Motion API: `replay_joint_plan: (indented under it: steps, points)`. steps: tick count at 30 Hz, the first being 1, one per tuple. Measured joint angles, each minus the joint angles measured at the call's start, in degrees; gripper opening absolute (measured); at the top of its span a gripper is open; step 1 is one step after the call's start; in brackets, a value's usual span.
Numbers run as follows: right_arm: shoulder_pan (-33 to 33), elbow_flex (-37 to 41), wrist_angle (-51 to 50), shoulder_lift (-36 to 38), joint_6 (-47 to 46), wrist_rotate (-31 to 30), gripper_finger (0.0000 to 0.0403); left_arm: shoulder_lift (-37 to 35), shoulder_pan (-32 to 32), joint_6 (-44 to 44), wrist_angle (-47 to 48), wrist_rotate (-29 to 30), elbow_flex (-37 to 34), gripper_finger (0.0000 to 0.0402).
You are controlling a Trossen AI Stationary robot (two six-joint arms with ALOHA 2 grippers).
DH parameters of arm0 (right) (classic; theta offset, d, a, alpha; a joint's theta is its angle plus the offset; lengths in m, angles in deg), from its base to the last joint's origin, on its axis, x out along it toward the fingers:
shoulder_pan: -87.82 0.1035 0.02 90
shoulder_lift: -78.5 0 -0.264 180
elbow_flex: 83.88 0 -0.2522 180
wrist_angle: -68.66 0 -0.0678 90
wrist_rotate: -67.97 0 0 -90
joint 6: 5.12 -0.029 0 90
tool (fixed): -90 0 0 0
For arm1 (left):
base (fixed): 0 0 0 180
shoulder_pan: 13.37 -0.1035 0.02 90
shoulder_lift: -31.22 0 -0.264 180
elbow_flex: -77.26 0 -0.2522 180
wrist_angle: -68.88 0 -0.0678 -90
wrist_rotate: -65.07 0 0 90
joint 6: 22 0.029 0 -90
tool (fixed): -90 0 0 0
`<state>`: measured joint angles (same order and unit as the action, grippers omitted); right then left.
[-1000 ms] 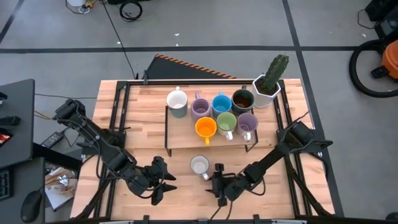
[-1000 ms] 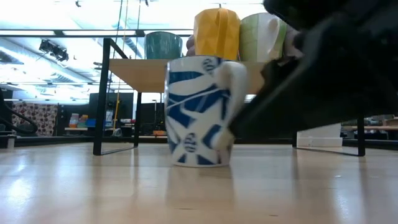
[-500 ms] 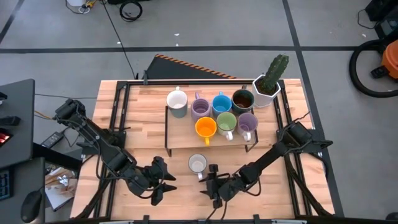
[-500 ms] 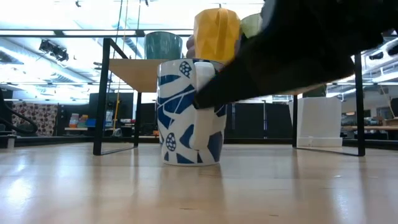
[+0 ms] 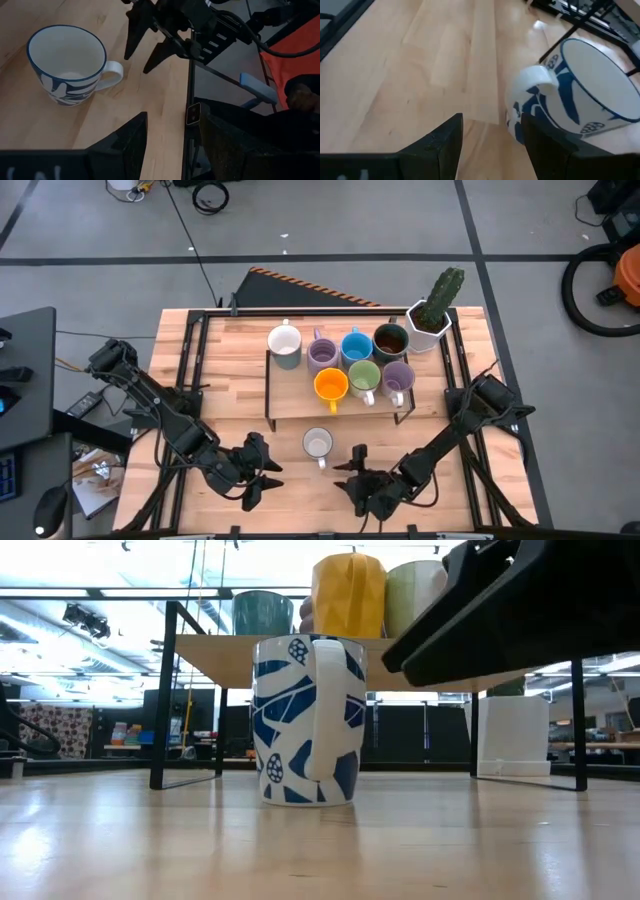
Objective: Place coffee mugs
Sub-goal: Put the white mug on the shelf
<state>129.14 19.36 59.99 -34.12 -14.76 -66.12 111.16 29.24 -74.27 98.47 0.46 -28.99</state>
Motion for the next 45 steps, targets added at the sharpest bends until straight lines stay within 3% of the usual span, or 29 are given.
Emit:
replay_joint_plan:
  steps: [15, 22, 28, 35, 45]
  points:
    - [-6.3, 0.0, 10.9, -0.6, 5.9, 11.5, 0.0206, 0.0, 0.0, -0.1, 0.0, 0.0, 0.0, 0.0188]
    - [-4.7, 0.0, 6.6, 1.4, 5.4, 8.9, 0.0205, 1.9, 0.0, -0.1, -0.9, -0.2, 0.0, 0.0188]
    - [-2.8, 0.0, -6.0, 6.9, 2.1, 8.7, 0.0205, 6.2, -0.9, 0.4, -4.9, -2.7, 0.4, 0.0188]
    - [0.6, 4.0, -19.8, 15.0, -6.5, 3.9, 0.0205, 13.7, -1.1, 5.1, 2.9, -2.7, 11.6, 0.0179]
    - [4.4, 18.0, -17.1, 28.7, -11.6, 0.3, 0.0205, 22.2, -2.0, 6.5, 17.6, -2.5, 25.0, 0.0169]
